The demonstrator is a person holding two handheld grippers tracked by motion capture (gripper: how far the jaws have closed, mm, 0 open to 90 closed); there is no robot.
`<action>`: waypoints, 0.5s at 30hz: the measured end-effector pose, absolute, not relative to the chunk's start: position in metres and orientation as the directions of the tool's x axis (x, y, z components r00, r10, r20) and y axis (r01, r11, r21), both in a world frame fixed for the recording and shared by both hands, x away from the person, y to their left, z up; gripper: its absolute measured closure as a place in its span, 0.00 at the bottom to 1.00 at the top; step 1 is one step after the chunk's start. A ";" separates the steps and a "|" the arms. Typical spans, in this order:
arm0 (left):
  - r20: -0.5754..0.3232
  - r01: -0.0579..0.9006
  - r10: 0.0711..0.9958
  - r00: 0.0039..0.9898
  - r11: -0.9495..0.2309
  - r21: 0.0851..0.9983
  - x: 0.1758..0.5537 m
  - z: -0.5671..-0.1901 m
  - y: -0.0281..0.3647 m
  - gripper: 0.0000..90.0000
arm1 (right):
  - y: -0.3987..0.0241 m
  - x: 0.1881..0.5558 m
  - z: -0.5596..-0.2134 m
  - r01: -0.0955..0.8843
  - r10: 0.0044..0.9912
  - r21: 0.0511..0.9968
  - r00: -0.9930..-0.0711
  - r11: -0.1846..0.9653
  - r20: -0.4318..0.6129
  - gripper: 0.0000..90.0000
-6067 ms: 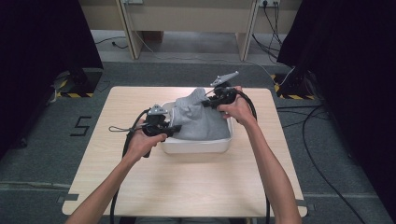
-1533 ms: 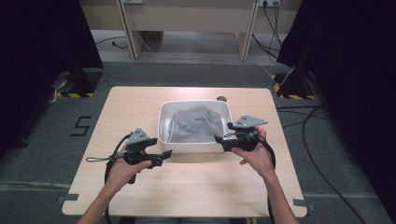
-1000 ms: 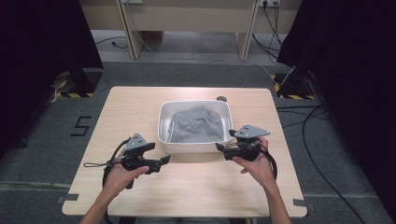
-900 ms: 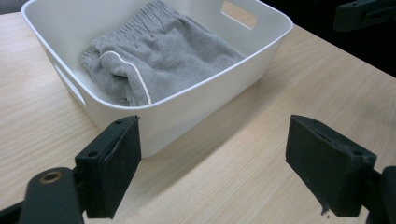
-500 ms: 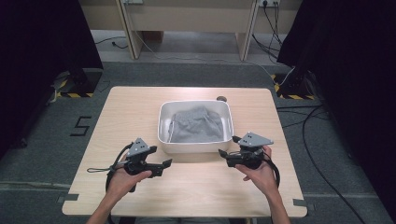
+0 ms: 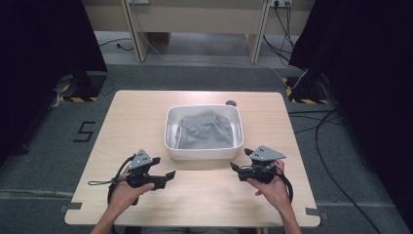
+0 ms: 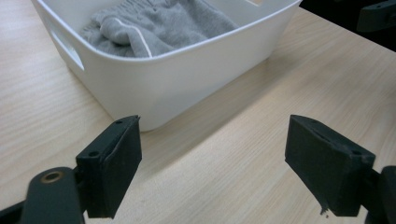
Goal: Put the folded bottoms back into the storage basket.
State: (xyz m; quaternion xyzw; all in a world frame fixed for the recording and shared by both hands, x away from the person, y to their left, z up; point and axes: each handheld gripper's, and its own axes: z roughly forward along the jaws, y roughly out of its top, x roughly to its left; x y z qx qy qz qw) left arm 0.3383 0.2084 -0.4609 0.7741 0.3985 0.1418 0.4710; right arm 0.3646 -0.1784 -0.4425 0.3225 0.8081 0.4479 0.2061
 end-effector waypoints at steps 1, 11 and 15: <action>-0.158 0.488 0.752 0.640 -0.239 0.840 0.338 -0.464 0.209 0.20 | -0.177 0.364 -0.444 0.341 0.705 0.853 -0.708 0.395 -0.044 0.30; -0.174 0.517 0.783 0.597 -0.210 0.830 0.335 -0.483 0.226 0.20 | -0.170 0.361 -0.452 0.330 0.698 0.838 -0.712 0.434 -0.081 0.30; -0.186 0.530 0.785 0.591 -0.204 0.823 0.333 -0.489 0.229 0.20 | -0.174 0.359 -0.452 0.336 0.710 0.841 -0.700 0.424 -0.078 0.30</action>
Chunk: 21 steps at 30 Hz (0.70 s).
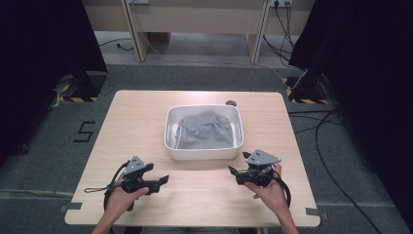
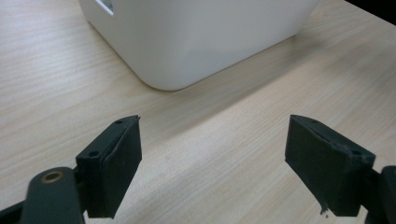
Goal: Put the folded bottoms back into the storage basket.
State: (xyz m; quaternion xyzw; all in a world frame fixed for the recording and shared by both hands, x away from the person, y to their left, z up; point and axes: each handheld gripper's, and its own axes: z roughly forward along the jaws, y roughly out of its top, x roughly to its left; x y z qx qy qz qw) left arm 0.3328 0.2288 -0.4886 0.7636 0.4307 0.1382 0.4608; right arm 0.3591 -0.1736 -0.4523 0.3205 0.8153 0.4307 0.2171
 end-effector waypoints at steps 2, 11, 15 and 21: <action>-0.184 0.532 0.785 0.592 -0.208 0.821 0.331 -0.490 0.229 0.20 | -0.176 0.358 -0.453 0.339 0.715 0.844 -0.695 0.417 -0.074 0.30; -0.174 0.535 0.782 0.598 -0.229 0.813 0.327 -0.495 0.227 0.20 | -0.188 0.349 -0.461 0.370 0.736 0.838 -0.675 0.402 -0.055 0.30; -0.174 0.542 0.780 0.602 -0.239 0.805 0.326 -0.498 0.226 0.20 | -0.192 0.347 -0.467 0.385 0.744 0.832 -0.667 0.399 -0.048 0.30; -0.179 0.554 0.781 0.599 -0.242 0.796 0.323 -0.502 0.228 0.20 | -0.192 0.343 -0.475 0.402 0.742 0.821 -0.669 0.405 -0.039 0.30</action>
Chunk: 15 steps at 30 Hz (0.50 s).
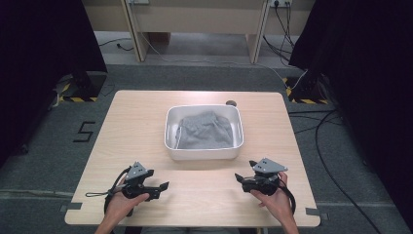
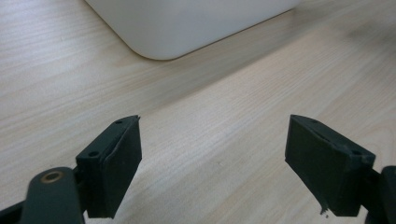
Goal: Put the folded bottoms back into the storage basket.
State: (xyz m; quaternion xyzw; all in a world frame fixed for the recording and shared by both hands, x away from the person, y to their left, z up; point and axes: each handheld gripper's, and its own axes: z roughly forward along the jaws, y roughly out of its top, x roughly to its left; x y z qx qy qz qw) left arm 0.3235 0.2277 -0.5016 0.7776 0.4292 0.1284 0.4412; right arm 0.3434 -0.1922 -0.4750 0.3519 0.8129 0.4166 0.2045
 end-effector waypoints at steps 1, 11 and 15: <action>-0.178 0.555 0.781 0.598 -0.243 0.796 0.323 -0.502 0.228 0.20 | -0.192 0.343 -0.476 0.405 0.742 0.820 -0.669 0.405 -0.036 0.30; -0.163 0.559 0.780 0.604 -0.268 0.785 0.318 -0.509 0.227 0.20 | -0.194 0.336 -0.487 0.430 0.740 0.805 -0.672 0.408 -0.017 0.29; -0.151 0.557 0.774 0.615 -0.290 0.778 0.314 -0.512 0.228 0.20 | -0.197 0.333 -0.492 0.447 0.744 0.795 -0.668 0.411 -0.009 0.27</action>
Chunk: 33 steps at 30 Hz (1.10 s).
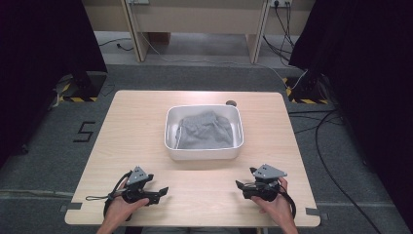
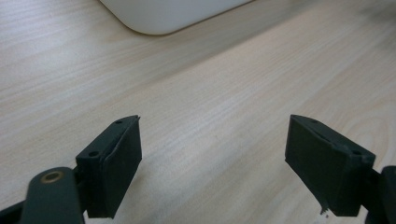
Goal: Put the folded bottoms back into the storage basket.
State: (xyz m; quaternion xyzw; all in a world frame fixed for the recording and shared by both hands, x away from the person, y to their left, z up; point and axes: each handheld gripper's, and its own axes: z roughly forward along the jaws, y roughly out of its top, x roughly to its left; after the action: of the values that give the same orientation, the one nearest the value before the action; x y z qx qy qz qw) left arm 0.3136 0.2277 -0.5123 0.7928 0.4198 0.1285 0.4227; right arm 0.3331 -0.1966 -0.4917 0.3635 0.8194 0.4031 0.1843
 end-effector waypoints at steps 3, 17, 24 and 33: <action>-0.143 0.559 0.775 0.616 -0.301 0.772 0.311 -0.514 0.229 0.20 | -0.198 0.332 -0.496 0.460 0.749 0.788 -0.663 0.409 -0.001 0.24; -0.079 0.546 0.785 0.614 -0.351 0.761 0.303 -0.522 0.231 0.18 | -0.202 0.326 -0.510 0.494 0.753 0.759 -0.658 0.424 0.007 0.20; -0.026 0.529 0.783 0.622 -0.396 0.751 0.299 -0.523 0.230 0.16 | -0.203 0.323 -0.516 0.527 0.758 0.730 -0.652 0.436 0.018 0.19; -0.025 0.530 0.774 0.633 -0.409 0.743 0.299 -0.524 0.229 0.11 | -0.201 0.321 -0.517 0.527 0.756 0.713 -0.655 0.463 -0.007 0.12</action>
State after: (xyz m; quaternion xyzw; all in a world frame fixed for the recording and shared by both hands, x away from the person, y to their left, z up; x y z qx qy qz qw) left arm 0.2994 0.2286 -0.5235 0.8232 0.3961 0.1637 0.3724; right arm 0.3211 -0.2013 -0.5168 0.3821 0.8394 0.3503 0.1634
